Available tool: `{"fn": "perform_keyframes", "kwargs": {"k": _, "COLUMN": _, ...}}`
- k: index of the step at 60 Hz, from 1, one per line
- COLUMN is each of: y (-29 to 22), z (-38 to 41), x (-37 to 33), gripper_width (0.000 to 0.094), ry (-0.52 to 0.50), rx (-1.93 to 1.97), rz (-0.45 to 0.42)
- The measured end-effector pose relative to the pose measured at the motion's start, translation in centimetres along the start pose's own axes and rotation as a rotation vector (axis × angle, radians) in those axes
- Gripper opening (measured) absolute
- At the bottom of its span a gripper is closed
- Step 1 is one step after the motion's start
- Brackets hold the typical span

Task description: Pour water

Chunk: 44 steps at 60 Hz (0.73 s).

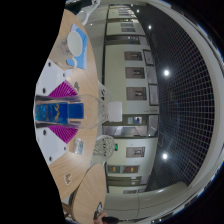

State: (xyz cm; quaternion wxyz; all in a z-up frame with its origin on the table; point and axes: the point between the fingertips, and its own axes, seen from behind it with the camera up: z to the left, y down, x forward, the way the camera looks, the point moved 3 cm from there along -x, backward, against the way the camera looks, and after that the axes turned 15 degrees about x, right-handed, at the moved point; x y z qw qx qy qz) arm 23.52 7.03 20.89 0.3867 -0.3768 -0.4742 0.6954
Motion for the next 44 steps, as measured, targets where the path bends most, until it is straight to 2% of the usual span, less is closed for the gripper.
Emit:
{"fn": "perform_keyframes", "kwargs": {"k": 4, "y": -0.5, "z": -1.0, "x": -2.4, "gripper_width": 0.031, "ry": -0.014, "rx": -0.003, "rz": -0.008}}
{"fn": "perform_keyframes", "kwargs": {"k": 11, "y": 0.0, "z": -0.1, "x": 0.3, "gripper_width": 0.0467, "ry": -0.006, "rx": -0.03, "rz": 0.016}}
{"fn": "perform_keyframes", "kwargs": {"k": 14, "y": 0.3, "z": -0.8, "x": 0.1, "gripper_width": 0.0575, "ry": 0.017, "rx": -0.048, "rz": 0.048}}
{"fn": "perform_keyframes", "kwargs": {"k": 19, "y": 0.2, "z": -2.1, "x": -1.9, "gripper_width": 0.0864, "ry": 0.03, "rx": -0.053, "rz": 0.068}}
{"fn": "perform_keyframes", "kwargs": {"k": 25, "y": 1.5, "z": -0.4, "x": -1.5, "gripper_width": 0.0844, "ry": -0.008, "rx": -0.029, "rz": 0.092}}
{"fn": "perform_keyframes", "kwargs": {"k": 33, "y": 2.8, "z": 2.3, "x": -4.9, "gripper_width": 0.0842, "ry": -0.111, "rx": 0.078, "rz": 0.115}}
{"fn": "perform_keyframes", "kwargs": {"k": 34, "y": 2.0, "z": 1.7, "x": -7.3, "gripper_width": 0.0843, "ry": -0.128, "rx": 0.1, "rz": 0.124}}
{"fn": "perform_keyframes", "kwargs": {"k": 35, "y": 3.2, "z": 3.2, "x": -5.4, "gripper_width": 0.0844, "ry": -0.13, "rx": 0.101, "rz": 0.13}}
{"fn": "perform_keyframes", "kwargs": {"k": 44, "y": 4.1, "z": 6.2, "x": -6.1, "gripper_width": 0.0846, "ry": -0.192, "rx": 0.123, "rz": 0.16}}
